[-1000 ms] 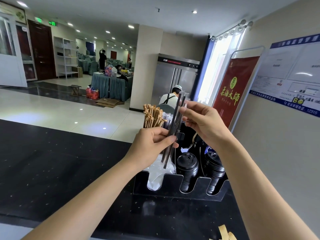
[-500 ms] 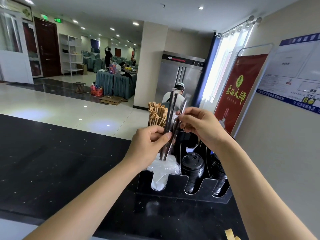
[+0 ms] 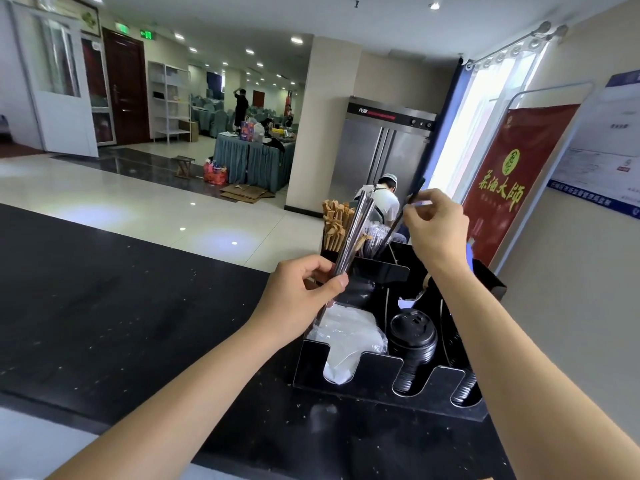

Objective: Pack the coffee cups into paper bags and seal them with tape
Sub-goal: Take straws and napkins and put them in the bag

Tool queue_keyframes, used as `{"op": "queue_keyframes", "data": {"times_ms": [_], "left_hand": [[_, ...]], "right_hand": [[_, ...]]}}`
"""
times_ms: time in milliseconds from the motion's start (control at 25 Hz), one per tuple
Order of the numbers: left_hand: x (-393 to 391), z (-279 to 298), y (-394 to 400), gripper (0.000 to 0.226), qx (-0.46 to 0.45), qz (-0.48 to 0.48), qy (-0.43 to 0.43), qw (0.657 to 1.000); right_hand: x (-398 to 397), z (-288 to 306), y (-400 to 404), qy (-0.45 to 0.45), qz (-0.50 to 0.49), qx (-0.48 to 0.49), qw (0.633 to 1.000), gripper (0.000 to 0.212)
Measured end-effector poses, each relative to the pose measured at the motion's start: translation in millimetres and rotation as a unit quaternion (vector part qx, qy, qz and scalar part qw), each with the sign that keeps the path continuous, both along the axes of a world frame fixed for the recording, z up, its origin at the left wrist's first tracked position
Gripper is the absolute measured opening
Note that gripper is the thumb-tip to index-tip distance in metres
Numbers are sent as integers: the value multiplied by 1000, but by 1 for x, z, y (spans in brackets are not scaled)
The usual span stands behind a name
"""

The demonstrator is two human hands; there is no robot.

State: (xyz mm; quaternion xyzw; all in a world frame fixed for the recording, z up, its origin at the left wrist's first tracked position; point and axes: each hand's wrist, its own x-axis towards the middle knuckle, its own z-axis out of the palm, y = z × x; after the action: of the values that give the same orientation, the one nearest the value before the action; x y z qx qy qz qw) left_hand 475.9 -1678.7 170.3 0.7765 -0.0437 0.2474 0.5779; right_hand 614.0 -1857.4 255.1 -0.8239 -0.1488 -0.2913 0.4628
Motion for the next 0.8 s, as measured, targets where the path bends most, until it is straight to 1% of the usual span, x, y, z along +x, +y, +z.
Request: {"op": "queue_keyframes", "data": {"times_ms": [80,120,160,240,280,360,440,520,640,760,800], "left_hand": [[-3,-2,0,7,-4,-10,7,1000],[-4,-3,0,7,-6,-12,10,1000],[-5,-5,-1,6,-9,-13,13,1000],[-7,-6,-2,5,-12,-15,16,1000],[-8,-6,-4,5,-14,-19,18,1000],[-12,-6,-9,5,-21,-28,21,999],[-17,-3,-15,7,-27,-37,22,999],[-23,0,-21,8,-27,-48,17,998],[-38,6,-26,9,-14,-57,17,998],[-57,8,-30,11,-16,-59,16,998],[-65,8,-32,11,-17,-61,17,998]], "right_hand": [[9,-14,3,58,-2,-55,997,20],[12,-20,2,77,-3,-62,995,25],[12,-23,1,85,-7,-54,995,27],[7,-26,-3,85,-10,-28,996,23],[1,-26,-4,89,10,-13,996,20],[-14,-24,-4,120,108,31,986,19],[-37,-21,-3,166,209,68,961,28],[-60,-19,-5,188,272,93,939,31],[-90,-19,-10,183,299,106,930,27],[-121,-20,-17,212,312,177,909,35],[-133,-22,-19,210,312,173,910,34]]}}
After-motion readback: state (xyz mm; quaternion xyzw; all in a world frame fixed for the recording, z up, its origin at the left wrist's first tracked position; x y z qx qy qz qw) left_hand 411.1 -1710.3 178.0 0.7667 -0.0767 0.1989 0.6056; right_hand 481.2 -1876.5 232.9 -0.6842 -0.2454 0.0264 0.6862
